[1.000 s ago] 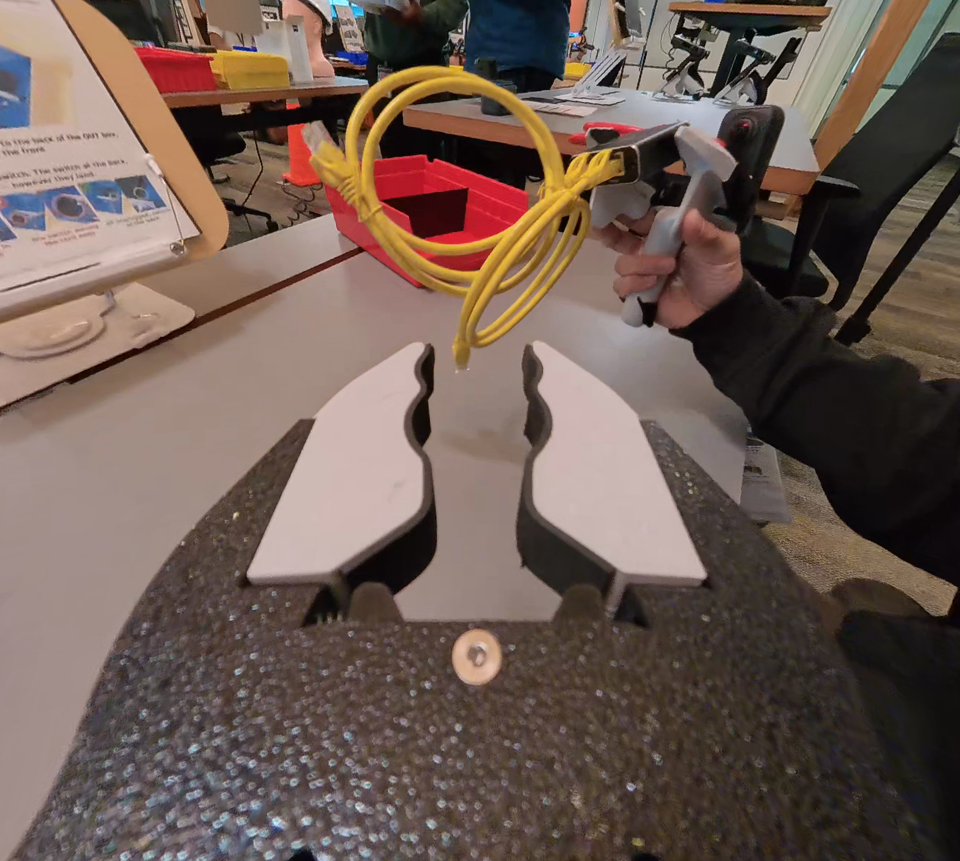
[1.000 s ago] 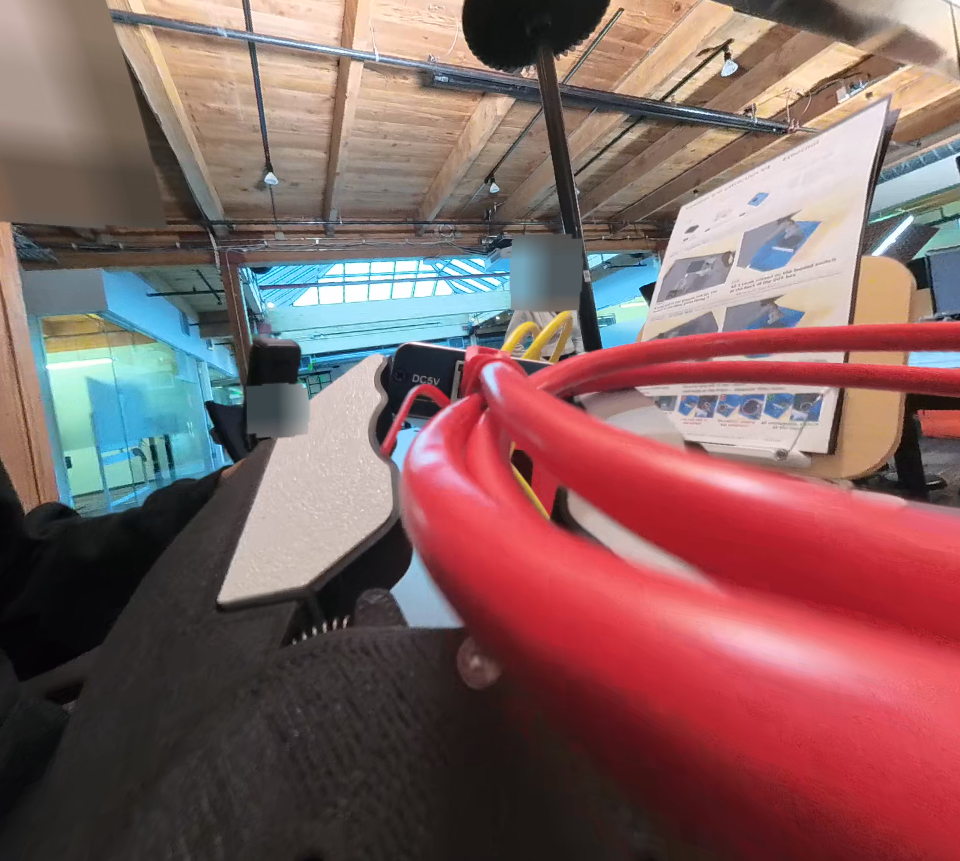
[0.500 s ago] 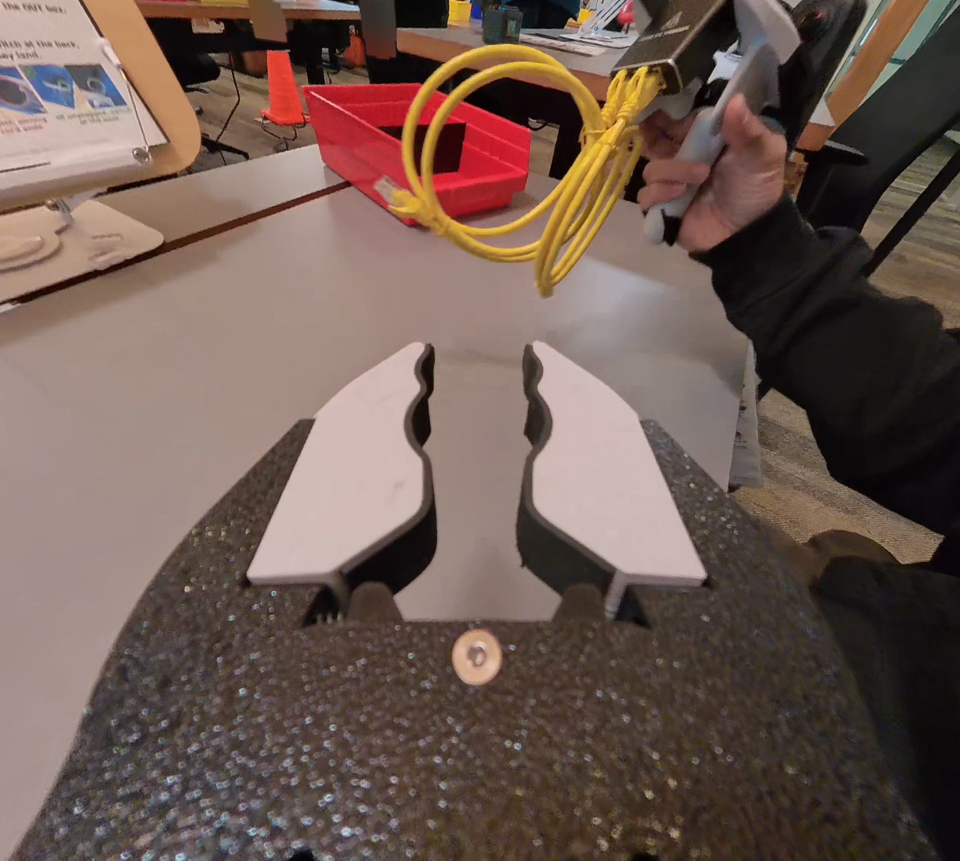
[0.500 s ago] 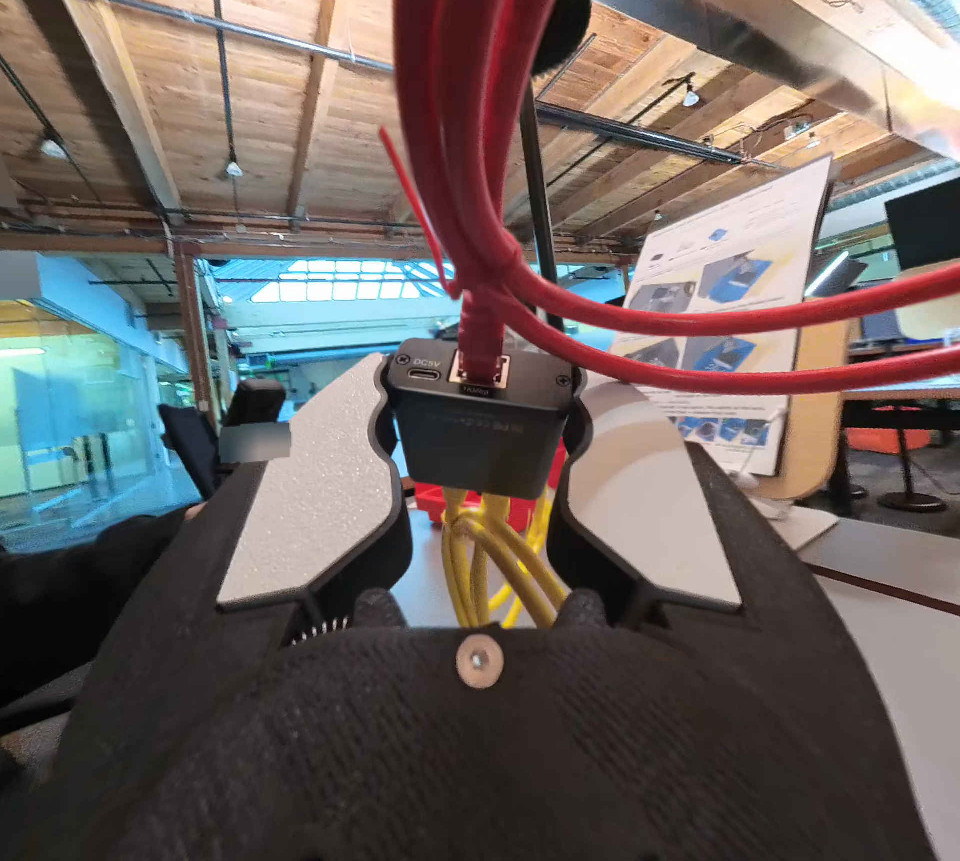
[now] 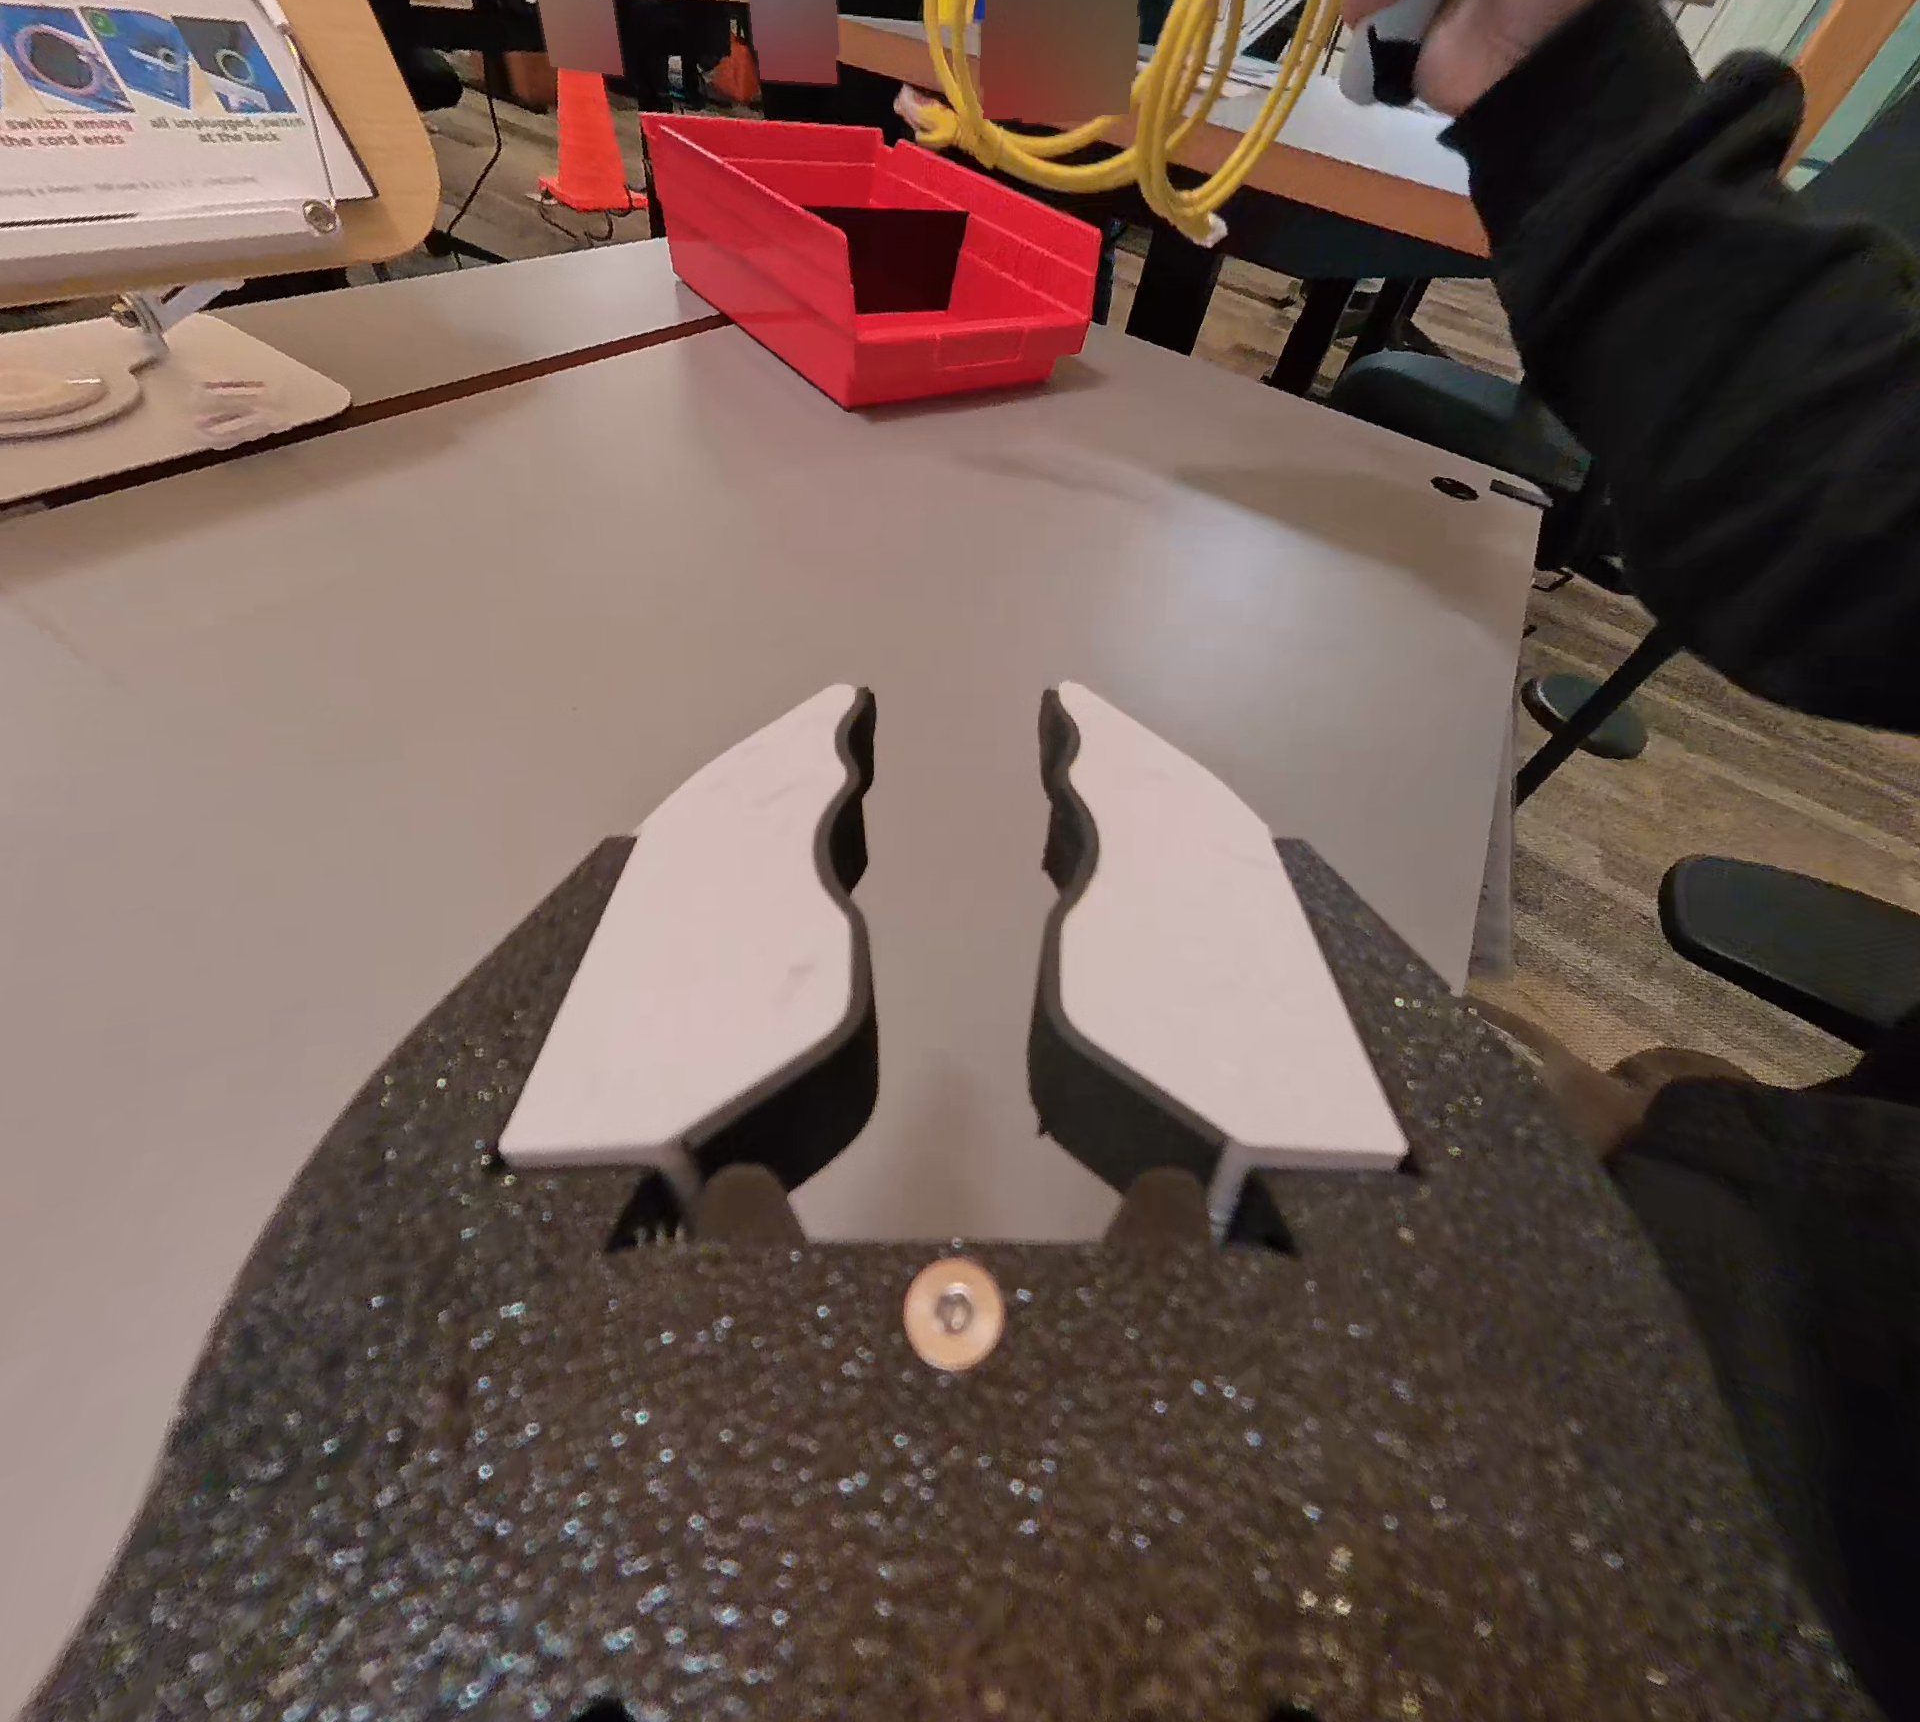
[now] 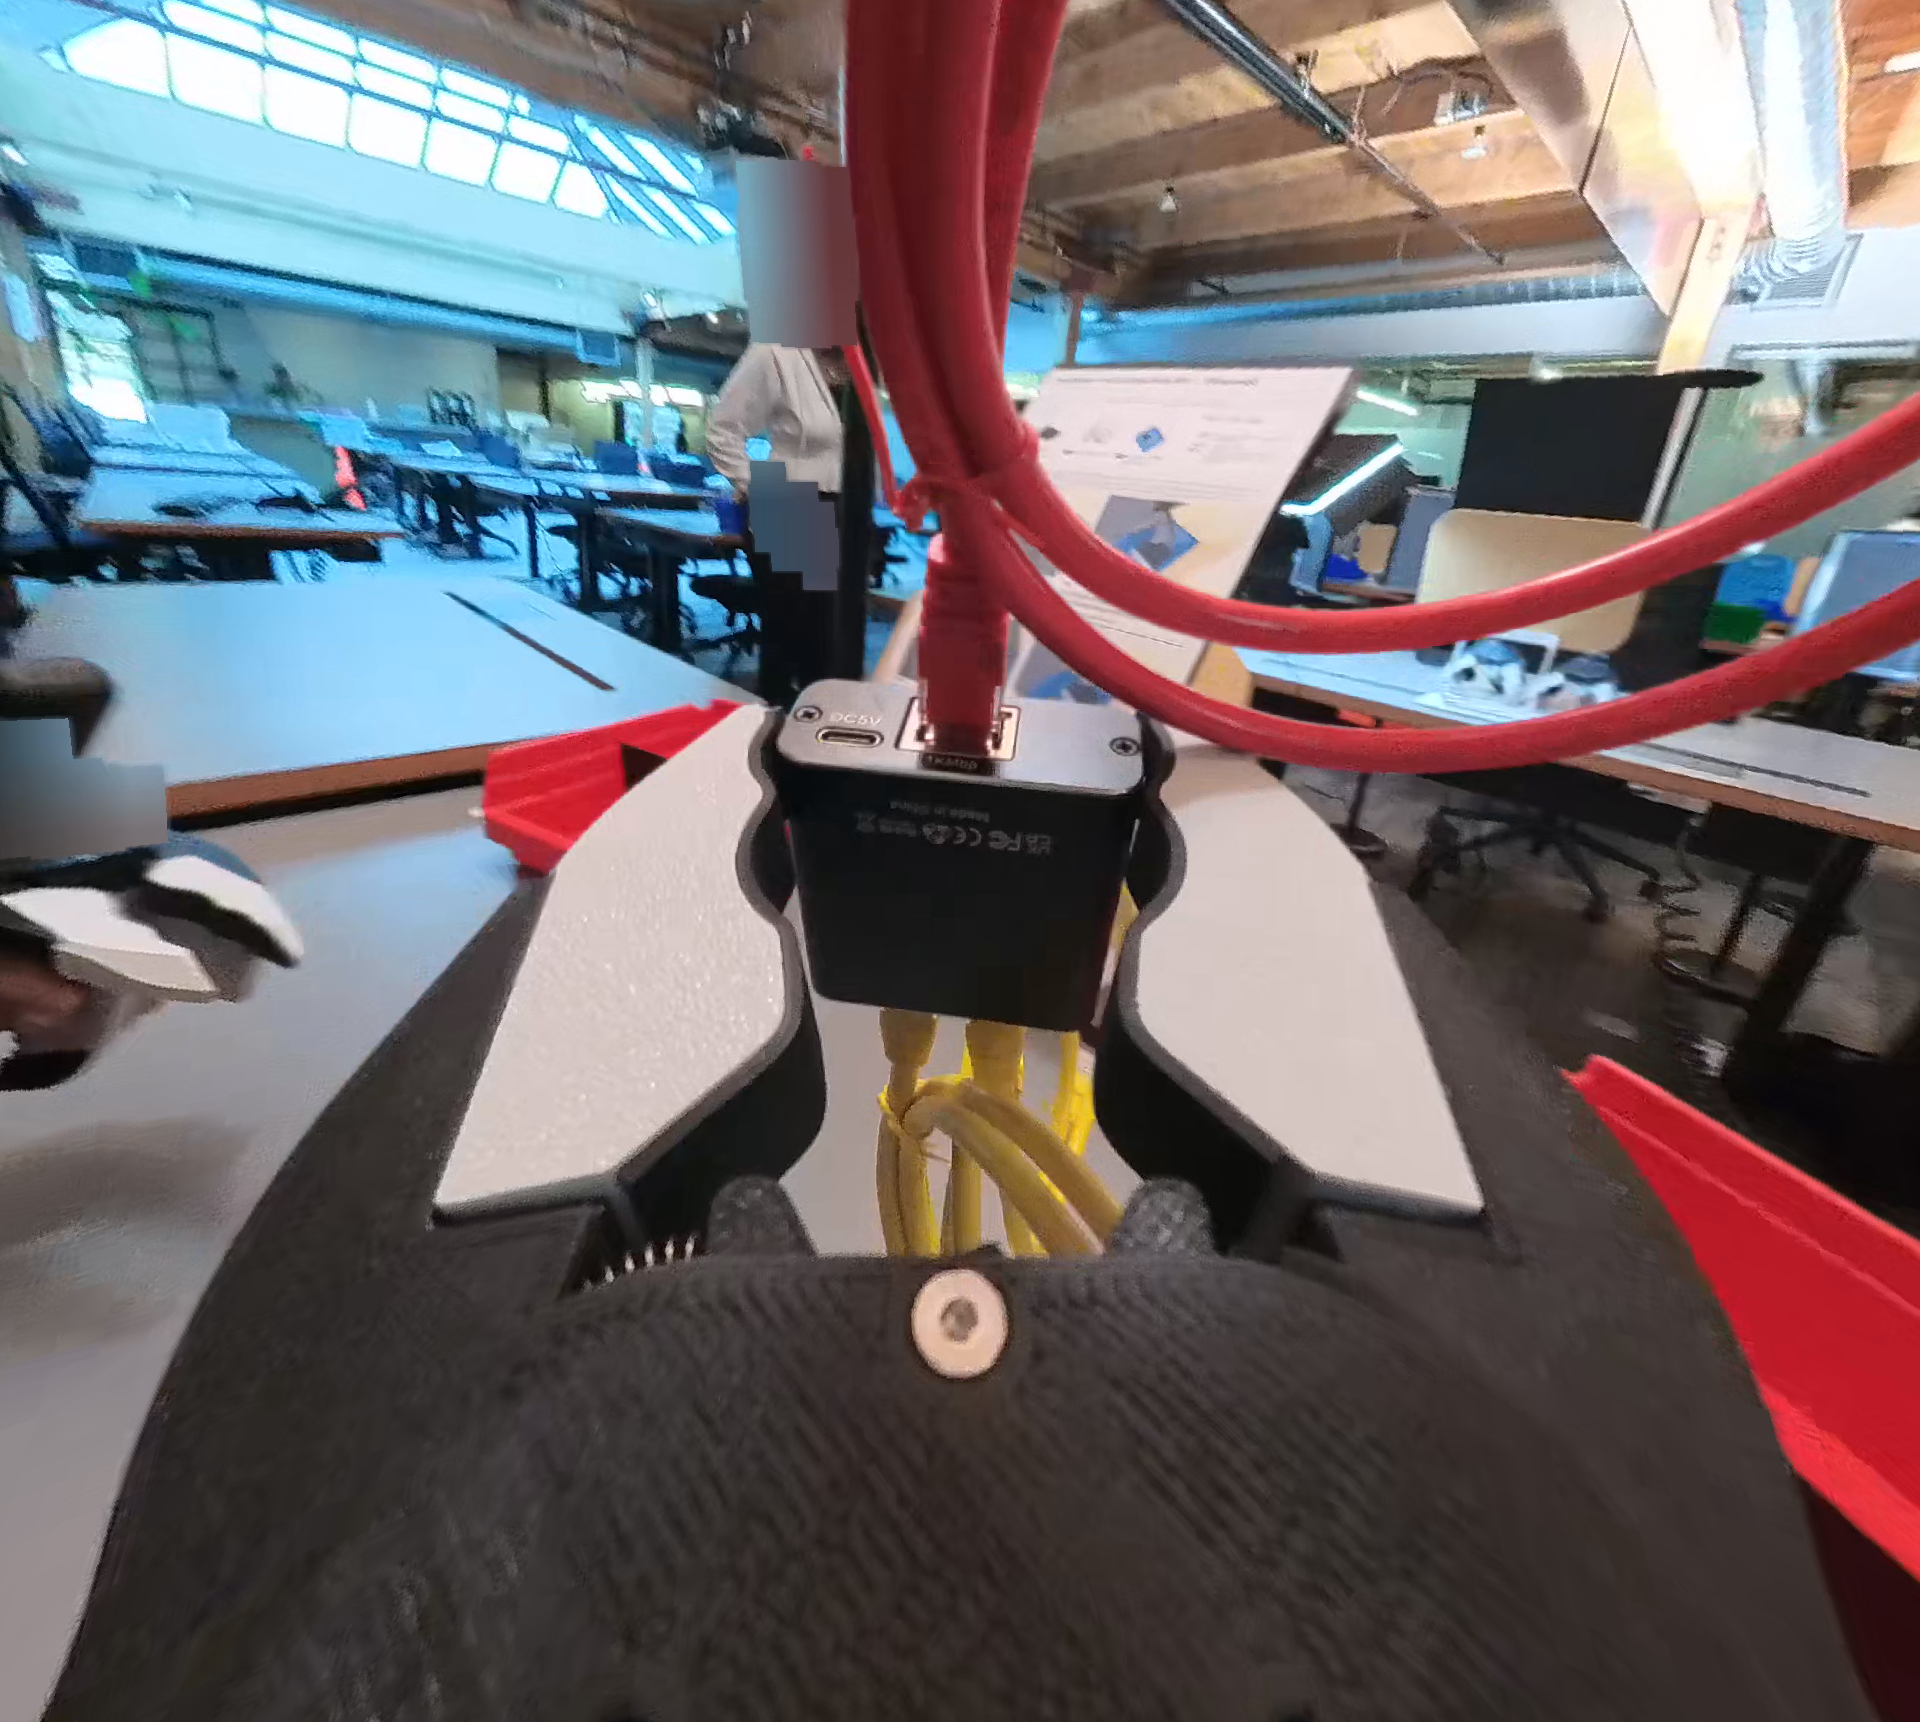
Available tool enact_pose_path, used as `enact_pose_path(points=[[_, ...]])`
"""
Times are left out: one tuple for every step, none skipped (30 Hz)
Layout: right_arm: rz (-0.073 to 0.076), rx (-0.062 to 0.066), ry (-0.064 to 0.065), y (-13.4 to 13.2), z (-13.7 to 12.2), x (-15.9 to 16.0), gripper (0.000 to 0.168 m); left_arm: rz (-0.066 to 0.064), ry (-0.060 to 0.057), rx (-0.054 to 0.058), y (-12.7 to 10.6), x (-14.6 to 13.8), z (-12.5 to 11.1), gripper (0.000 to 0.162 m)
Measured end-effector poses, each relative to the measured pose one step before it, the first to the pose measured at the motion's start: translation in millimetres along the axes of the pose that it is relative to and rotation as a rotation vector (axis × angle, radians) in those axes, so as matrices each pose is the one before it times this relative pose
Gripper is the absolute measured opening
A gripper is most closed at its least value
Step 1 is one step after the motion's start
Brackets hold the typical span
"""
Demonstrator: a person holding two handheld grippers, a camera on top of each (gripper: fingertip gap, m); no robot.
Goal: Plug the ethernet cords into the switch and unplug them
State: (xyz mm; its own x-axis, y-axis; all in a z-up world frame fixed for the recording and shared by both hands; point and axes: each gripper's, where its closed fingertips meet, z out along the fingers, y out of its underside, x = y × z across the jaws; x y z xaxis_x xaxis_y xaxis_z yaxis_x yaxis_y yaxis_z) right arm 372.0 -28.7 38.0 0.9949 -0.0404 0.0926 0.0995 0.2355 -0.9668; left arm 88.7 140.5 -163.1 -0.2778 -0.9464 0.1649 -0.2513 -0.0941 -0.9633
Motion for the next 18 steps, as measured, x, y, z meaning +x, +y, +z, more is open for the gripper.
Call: enact_pose_path(points=[[-0.0216,-0.0235,0.0167,0.48,2.18,11.65,0.065,-0.0027,-0.0006,-0.0039,1.77,-0.81,-0.11,0.030],[-0.0117,-0.0231,0.0198,1.57,2.46,12.90,0.065,-0.0036,-0.0005,-0.0034,1.60,-1.01,0.15,0.030],[-0.0034,-0.0165,0.0174,2.17,2.84,13.07,0.065,-0.0053,0.0005,-0.0028,1.51,-0.75,0.20,0.029],[-0.0007,-0.0111,0.0123,2.96,3.10,12.47,0.065,-0.0060,0.0018,-0.0026,1.11,-0.67,0.39,0.029],[0.0054,-0.0114,0.0158,3.89,3.36,12.29,0.065,-0.0047,0.0023,-0.0029,0.89,-0.26,0.43,0.029],[0.0082,-0.0153,0.0114,4.80,4.00,11.32,0.065,-0.0023,0.0014,-0.0032,0.65,-0.32,0.41,0.029],[0.0031,-0.0208,-0.0017,5.87,4.65,8.86,0.065,-0.0003,-0.0009,-0.0032,0.48,-0.53,0.42,0.029],[-0.0086,-0.0262,-0.0112,6.62,4.92,6.59,0.065,0.0008,-0.0019,-0.0039,0.52,-0.60,0.29,0.029],[-0.0135,-0.0443,-0.0144,8.69,5.37,5.69,0.065,0.0008,-0.0011,-0.0060,0.73,-0.56,0.32,0.029],[-0.0098,-0.0647,-0.0329,11.03,5.69,3.47,0.065,0.0005,0.0002,-0.0076,0.96,-0.43,0.08,0.028],[-0.0030,-0.0631,-0.0299,10.44,5.72,3.23,0.065,0.0005,0.0008,-0.0076,1.05,-0.27,0.14,0.029],[-0.0062,-0.0498,-0.0163,8.35,5.37,4.04,0.065,0.0006,0.0001,-0.0071,0.92,-0.32,0.06,0.028],[-0.0021,-0.0319,-0.0098,5.47,4.97,3.90,0.065,0.0008,-0.0008,-0.0067,1.14,-0.60,0.13,0.028],[0.0071,-0.0137,-0.0158,2.59,4.63,2.73,0.065,0.0004,-0.0021,-0.0057,1.10,-0.77,0.23,0.028],[0.0108,-0.0091,-0.0093,2.22,4.35,3.57,0.065,-0.0015,-0.0039,-0.0041,1.09,-1.15,0.55,0.028],[0.0080,-0.0123,-0.0019,2.93,4.16,4.84,0.065,-0.0037,-0.0016,-0.0024,0.95,-0.91,0.98,0.028],[0.0033,-0.0120,0.0004,3.20,3.56,5.28,0.065,-0.0061,0.0025,-0.0018,0.80,-0.53,1.36,0.028],[0.0024,-0.0019,-0.0062,2.38,3.20,4.56,0.065,-0.0074,0.0036,-0.0022,0.74,-0.21,1.74,0.028]])
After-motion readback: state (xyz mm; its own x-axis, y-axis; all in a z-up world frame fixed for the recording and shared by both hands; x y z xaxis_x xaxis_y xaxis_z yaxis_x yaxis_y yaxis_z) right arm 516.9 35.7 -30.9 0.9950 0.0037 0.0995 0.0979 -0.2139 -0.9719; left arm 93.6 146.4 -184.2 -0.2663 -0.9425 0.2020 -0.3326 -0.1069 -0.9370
